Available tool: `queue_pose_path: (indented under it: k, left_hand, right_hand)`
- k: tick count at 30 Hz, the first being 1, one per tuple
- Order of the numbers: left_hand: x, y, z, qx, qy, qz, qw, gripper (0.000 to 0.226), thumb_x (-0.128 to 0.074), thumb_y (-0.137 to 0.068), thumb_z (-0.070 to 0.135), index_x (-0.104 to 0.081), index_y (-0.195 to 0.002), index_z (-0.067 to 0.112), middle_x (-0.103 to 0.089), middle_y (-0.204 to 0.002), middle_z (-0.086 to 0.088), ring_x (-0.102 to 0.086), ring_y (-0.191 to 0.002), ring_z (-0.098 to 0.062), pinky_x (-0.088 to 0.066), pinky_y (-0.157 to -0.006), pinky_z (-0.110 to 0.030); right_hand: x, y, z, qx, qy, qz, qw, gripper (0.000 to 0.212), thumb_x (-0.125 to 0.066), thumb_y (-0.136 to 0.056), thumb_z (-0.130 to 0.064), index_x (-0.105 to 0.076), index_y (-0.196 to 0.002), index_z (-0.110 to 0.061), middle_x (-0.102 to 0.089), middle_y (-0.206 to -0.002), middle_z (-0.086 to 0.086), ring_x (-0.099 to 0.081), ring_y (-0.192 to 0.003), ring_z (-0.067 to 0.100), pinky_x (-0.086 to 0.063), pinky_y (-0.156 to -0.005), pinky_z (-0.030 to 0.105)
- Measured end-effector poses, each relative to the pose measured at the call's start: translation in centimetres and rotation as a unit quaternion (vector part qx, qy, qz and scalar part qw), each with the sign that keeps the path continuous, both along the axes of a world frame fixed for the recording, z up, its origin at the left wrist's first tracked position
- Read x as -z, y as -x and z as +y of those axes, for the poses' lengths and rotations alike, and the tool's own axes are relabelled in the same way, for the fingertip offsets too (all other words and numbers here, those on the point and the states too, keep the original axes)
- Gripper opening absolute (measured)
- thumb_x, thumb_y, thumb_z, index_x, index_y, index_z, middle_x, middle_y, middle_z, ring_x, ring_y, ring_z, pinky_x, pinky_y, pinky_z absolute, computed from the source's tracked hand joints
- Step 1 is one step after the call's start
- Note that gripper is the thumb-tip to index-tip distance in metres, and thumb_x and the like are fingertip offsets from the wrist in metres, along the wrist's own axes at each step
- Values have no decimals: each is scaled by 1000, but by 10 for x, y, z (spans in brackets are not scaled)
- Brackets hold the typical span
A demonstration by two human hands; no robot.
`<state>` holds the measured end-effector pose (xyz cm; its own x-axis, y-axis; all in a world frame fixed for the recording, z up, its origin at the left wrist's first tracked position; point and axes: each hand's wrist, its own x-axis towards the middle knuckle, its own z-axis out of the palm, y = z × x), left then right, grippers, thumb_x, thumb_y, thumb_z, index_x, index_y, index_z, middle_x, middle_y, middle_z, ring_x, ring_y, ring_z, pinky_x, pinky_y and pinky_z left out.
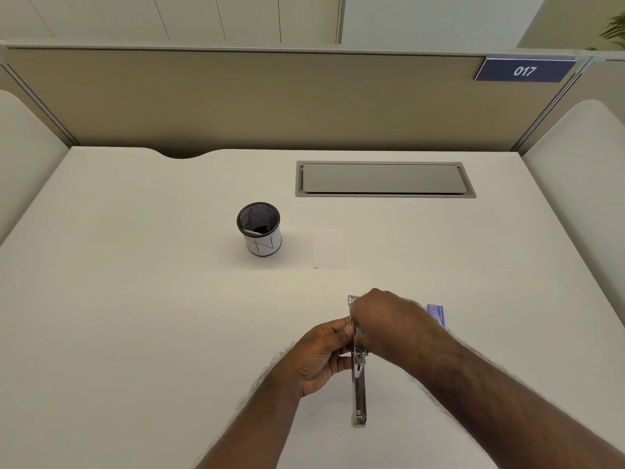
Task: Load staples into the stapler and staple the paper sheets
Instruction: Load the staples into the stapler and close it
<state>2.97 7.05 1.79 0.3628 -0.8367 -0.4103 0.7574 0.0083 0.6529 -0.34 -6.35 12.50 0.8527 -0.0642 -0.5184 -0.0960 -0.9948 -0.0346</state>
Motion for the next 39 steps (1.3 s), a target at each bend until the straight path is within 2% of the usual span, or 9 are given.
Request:
queue_pose_path:
  k: [4,10,15,18,21,27,34,36,39]
  left_hand:
    - [-2,0,-1,5,16,9,1000,32,-67,-85,31,-71,-109,10,-72,-89,-2,-65,-79,-15,-58,-74,-30]
    - [-2,-2,-2,-7,22,19,1000,35,-68,-83,31,-71,-110,9,-67,-91,-6,-63,-79,-17,-58,-75,-31]
    - [-2,-2,-2,-12,24,19,999,39,-67,-85,30,-65,-115,5,-67,-86,-4,-62,-76,-16,-58,-73,-30]
    - [-2,-3,-2,-13,19,19,1000,41,-66,-86,29,-66,-120,6,-67,-90,-6,-63,-77,-16,-58,-74,-31]
    - [1,-3,-2,-10,16,21,1000,40,-61,-90,25,-63,-123,4,-67,-91,-7,-65,-79,-17,-58,-75,-32]
    - [2,0,-3,-13,8,33,999,29,-59,-90,20,-67,-115,6,-67,-93,-7,-67,-80,-19,-59,-73,-34]
    - [3,-4,-1,-23,18,30,999,32,-69,-84,27,-70,-111,10,-64,-96,-8,-65,-80,-21,-59,-75,-35]
    - [2,-7,0,-38,20,30,999,34,-70,-84,28,-70,-113,11,-62,-96,-6,-64,-82,-20,-59,-74,-35]
    - [2,-10,2,-66,20,46,997,39,-69,-85,25,-66,-121,11,-64,-96,-6,-66,-83,-18,-59,-71,-32]
  right_hand:
    - [-4,6,-8,62,-50,-57,995,15,-62,-84,-26,-64,-98,-20,-65,-92,-1,-60,-80,19,-38,-59,25]
    - [2,14,-13,108,-124,-114,980,16,-68,-81,-31,-58,-93,-28,-67,-89,-7,-60,-84,16,-49,-67,30]
    - [11,20,-21,196,-208,-121,951,17,-72,-73,-32,-57,-81,-34,-67,-81,-17,-58,-72,-2,-47,-64,23]
    - [18,21,-21,275,-276,-109,915,19,-73,-71,-29,-58,-83,-34,-66,-81,-15,-58,-62,-1,-45,-56,17]
    - [22,21,-18,374,-370,-87,846,24,-75,-71,-17,-61,-89,-24,-66,-78,-6,-59,-57,9,-50,-49,22]
    - [25,18,-19,473,-428,-94,765,23,-71,-76,-11,-61,-96,-16,-67,-70,1,-62,-56,11,-54,-54,25]
    - [23,23,-15,453,-469,-151,743,12,-72,-84,-21,-66,-94,-18,-69,-74,2,-66,-60,13,-58,-60,32]
    - [21,29,-15,417,-459,-200,759,4,-70,-86,-26,-67,-88,-25,-70,-82,1,-67,-65,16,-59,-62,34]
    - [18,44,-17,308,-459,-231,800,13,-77,-78,-33,-65,-81,-30,-68,-85,-9,-67,-77,10,-59,-66,29]
